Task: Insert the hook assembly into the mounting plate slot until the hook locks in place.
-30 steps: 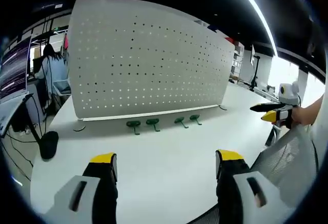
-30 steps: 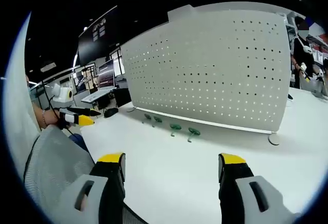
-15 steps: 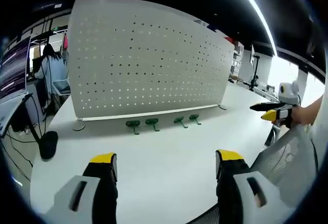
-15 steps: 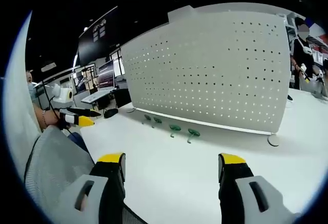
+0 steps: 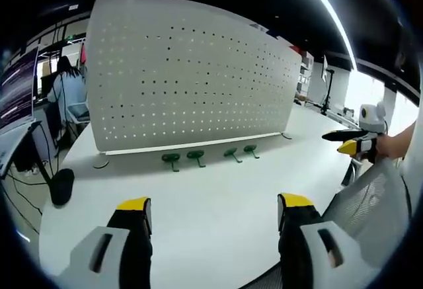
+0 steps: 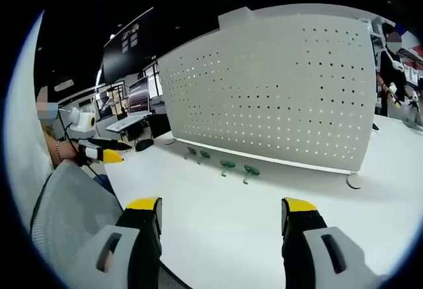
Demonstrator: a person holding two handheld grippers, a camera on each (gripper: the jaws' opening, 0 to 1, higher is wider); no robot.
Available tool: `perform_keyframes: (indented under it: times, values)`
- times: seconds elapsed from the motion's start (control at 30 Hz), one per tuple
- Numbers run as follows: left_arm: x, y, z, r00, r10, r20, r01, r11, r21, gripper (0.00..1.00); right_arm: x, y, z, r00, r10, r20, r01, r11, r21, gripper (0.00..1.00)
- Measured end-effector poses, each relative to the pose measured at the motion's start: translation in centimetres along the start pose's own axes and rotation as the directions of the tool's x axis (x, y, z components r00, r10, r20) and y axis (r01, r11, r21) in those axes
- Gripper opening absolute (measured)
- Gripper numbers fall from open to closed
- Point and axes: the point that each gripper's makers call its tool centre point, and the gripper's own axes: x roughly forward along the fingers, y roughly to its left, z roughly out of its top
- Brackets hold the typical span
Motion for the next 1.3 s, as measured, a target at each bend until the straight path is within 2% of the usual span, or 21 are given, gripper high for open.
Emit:
perform_keyframes:
  times: [0.2,0.47,1.3]
  values:
    - [0.1,-0.3,0.0,1.000,-0.016,0.004,0.016,1.000,0.006,0.80,0.1,0.3,0.0,1.000,0.015,0.001,-0.015,1.000,-0.015,0.71]
    - [-0.1,0.1,0.2,1.000,-0.002,0.019,0.003,1.000,-0.011,0.79,0.2,0.8,-0.2,1.000,0.029,-0.008,-0.029,0.999,-0.037,0.71]
    - [0.1,0.0,0.7,0.999,-0.016,0.029,0.016,1.000,0.000,0.80,0.1,-0.2,0.6,1.000,0.000,0.019,0.000,1.000,-0.015,0.70]
